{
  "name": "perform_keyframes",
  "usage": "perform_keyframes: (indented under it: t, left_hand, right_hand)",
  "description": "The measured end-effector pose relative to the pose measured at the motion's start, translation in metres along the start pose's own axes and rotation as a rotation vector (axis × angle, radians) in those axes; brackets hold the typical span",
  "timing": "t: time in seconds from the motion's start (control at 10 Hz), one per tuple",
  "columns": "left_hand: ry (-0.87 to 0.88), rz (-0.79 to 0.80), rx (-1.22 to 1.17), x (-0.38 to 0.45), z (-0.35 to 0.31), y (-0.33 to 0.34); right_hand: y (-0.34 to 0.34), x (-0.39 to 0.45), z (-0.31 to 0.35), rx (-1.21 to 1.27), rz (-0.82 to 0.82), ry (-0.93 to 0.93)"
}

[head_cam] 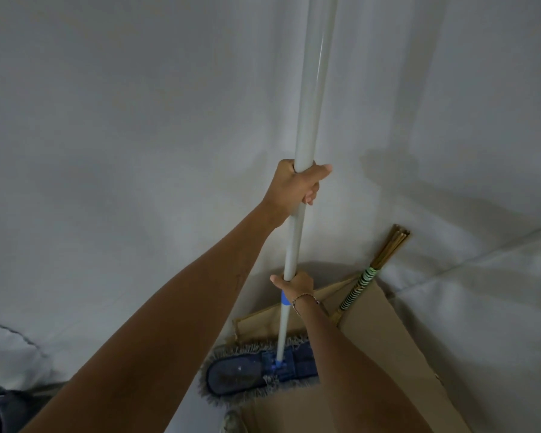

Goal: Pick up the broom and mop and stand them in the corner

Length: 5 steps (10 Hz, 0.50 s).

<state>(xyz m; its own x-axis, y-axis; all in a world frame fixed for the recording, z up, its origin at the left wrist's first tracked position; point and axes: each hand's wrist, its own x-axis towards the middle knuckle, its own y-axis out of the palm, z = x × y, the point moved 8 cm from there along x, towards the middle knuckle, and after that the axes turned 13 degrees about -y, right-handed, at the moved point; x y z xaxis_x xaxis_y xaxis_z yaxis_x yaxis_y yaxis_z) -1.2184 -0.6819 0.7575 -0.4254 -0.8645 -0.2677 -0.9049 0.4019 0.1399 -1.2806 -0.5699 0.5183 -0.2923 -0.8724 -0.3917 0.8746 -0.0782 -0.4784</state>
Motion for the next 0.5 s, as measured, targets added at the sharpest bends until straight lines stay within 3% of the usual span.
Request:
perform_keyframes:
  t: [0.3, 0.5]
  left_hand:
    - [0.002, 0.039, 0.123, -0.017, -0.009, 0.005]
    - [-0.017, -0.013, 0.332, -0.037, 0.003, 0.007]
  right_hand:
    - [-0.011, -0.018, 0.010, -0.006, 0.062, -0.043]
    - [-0.028, -0.046, 0.026, -0.060, 0.025, -0.119]
